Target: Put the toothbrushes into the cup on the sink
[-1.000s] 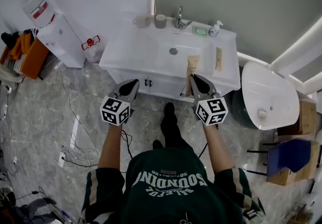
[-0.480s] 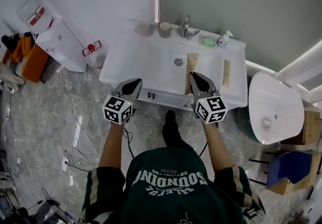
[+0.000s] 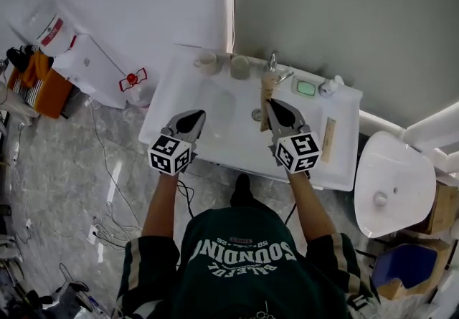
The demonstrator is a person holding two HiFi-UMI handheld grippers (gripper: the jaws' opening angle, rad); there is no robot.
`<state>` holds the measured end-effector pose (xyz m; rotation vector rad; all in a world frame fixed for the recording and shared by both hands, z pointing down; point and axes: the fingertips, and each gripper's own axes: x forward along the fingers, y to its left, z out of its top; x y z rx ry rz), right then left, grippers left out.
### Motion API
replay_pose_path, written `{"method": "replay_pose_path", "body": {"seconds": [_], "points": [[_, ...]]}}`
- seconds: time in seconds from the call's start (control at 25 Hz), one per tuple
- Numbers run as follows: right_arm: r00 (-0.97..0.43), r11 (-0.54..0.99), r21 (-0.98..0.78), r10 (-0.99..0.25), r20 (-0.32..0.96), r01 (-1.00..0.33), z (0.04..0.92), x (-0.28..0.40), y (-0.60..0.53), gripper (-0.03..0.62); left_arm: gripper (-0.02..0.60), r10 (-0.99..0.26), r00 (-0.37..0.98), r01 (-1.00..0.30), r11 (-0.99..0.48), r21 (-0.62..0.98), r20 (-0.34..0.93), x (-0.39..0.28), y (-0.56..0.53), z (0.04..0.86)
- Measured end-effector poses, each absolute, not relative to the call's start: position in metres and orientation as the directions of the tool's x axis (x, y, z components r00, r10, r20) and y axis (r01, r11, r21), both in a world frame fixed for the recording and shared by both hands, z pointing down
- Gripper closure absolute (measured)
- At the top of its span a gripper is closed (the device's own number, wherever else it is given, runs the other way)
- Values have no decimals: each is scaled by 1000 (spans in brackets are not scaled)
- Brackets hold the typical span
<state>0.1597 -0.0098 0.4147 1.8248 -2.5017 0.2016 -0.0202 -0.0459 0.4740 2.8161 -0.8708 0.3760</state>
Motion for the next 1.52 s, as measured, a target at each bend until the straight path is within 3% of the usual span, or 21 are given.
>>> {"method": "replay_pose_path", "body": {"seconds": [0.72, 1.52], "points": [[-325, 312, -99, -931, 164, -945, 442, 169, -87, 585, 531, -477, 825, -530, -839, 122, 304, 23, -139, 487], [-246, 228, -109, -949, 198, -968, 460, 136, -188, 585, 531, -399, 863, -465, -867, 178, 309, -5, -231, 505]]}}
